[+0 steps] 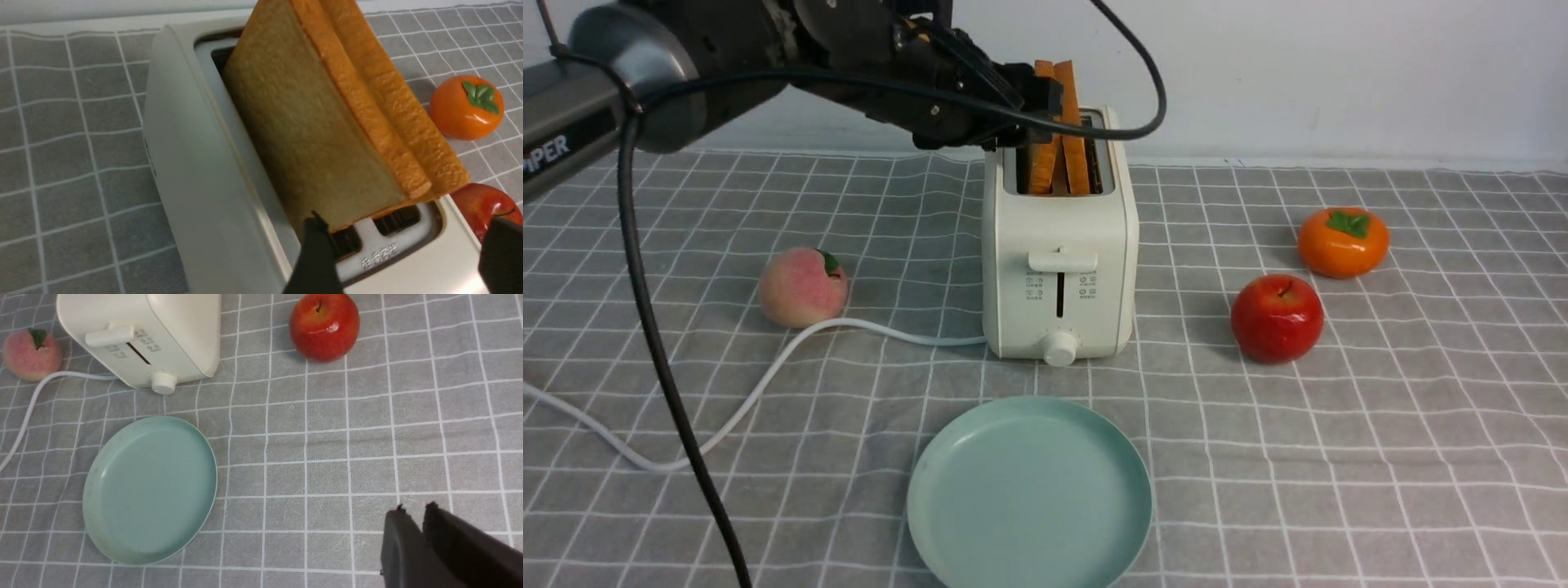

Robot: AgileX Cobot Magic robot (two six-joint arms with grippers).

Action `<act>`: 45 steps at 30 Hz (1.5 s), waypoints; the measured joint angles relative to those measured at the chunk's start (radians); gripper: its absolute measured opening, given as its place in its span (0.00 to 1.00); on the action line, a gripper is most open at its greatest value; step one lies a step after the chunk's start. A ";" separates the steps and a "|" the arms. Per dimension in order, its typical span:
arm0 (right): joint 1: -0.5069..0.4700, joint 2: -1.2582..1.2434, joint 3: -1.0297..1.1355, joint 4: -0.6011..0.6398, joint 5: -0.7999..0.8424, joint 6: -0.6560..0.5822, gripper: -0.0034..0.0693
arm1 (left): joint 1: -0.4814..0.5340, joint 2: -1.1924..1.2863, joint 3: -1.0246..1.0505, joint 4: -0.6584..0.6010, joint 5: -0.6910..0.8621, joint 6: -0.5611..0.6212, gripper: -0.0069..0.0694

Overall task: Take toasted bread from bread machine on grey coffee table place on plate.
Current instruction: 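Reach for a toast slice standing in the toaster with the left gripper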

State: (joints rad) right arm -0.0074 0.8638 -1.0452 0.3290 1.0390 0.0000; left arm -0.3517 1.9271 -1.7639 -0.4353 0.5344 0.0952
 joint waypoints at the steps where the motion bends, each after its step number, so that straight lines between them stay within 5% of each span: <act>1: 0.000 0.000 0.000 0.000 0.000 0.000 0.16 | 0.000 0.000 0.000 -0.002 -0.001 0.000 0.77; 5: 0.000 0.000 0.000 0.000 0.000 0.000 0.16 | 0.000 0.029 0.000 -0.014 -0.038 0.000 0.87; 12: 0.000 0.000 0.000 0.000 0.000 0.000 0.17 | 0.000 0.066 0.000 -0.022 -0.123 0.000 0.78; 15: 0.000 0.000 0.000 0.000 -0.001 0.000 0.17 | 0.000 0.074 0.000 -0.028 -0.163 0.001 0.69; 24: 0.000 0.000 0.000 0.000 -0.001 0.000 0.18 | 0.000 0.077 0.000 -0.013 -0.178 0.004 0.14; 45: 0.000 0.000 0.000 -0.001 -0.004 0.000 0.19 | 0.000 -0.260 0.000 0.127 0.128 0.000 0.07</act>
State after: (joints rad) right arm -0.0074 0.8638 -1.0452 0.3282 1.0346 0.0000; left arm -0.3517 1.6674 -1.7639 -0.3085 0.6625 0.0955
